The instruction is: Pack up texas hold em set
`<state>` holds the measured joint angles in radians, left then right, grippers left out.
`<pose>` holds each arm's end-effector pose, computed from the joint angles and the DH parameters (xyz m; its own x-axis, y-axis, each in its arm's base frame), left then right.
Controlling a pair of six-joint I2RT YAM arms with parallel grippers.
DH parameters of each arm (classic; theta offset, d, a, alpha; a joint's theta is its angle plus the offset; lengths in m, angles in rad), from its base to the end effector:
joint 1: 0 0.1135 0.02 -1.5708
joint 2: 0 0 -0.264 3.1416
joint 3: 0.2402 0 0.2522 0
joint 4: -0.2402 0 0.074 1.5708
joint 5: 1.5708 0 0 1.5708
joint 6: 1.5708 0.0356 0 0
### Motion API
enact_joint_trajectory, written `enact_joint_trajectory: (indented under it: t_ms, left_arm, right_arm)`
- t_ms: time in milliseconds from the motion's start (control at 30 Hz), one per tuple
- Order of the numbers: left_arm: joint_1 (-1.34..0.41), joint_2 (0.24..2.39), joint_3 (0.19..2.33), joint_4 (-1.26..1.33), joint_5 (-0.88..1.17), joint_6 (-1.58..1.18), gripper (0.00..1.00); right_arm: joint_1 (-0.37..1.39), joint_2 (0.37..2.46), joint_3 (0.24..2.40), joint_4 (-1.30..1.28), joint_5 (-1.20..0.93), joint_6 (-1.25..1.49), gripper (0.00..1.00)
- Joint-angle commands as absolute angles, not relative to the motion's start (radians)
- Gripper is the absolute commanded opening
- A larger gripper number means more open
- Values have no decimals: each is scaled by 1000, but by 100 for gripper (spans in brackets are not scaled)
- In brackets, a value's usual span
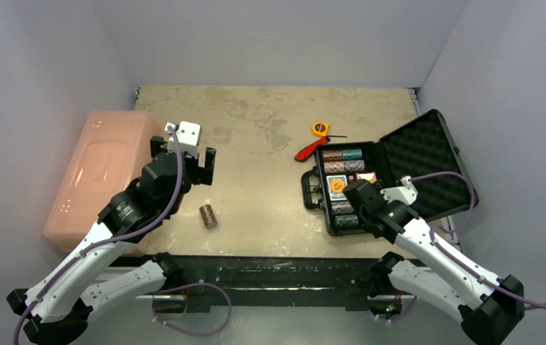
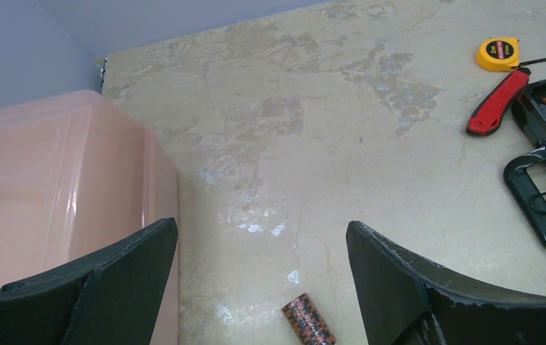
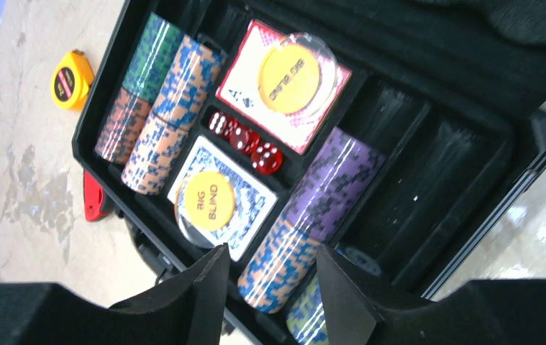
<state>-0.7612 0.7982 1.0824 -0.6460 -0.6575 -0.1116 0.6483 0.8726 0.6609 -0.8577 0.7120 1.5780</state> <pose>0.1233 -0.0874 0.3927 -0.2694 0.1349 -0.9535 0.1028 0.9885 0.1108 0.1343 0.0726 0.2344 -0.2018 0.7969 -0.5695 0.7005 0.5238 0.4848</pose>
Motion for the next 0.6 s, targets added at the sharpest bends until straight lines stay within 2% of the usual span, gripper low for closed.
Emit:
enact_joint_trajectory:
  t_ms: [0,67,233,567]
  left_arm:
    - [-756,796,1121,-635,-648,-107,87]
    - [-755,798,1123,-636,-646,-109,87]
    - [-756,802,1123,-636,-642,-109,87]
    - [-756,807,1123,-639,-643,-108,87]
  right_arm:
    - [644,797,594,-807,878,1452,49]
    - [643,780,563,-795,876,1453,41]
    - [619,832,534,-770,840,1454,29]
    - [498,1047,552,-724,704,1427,11]
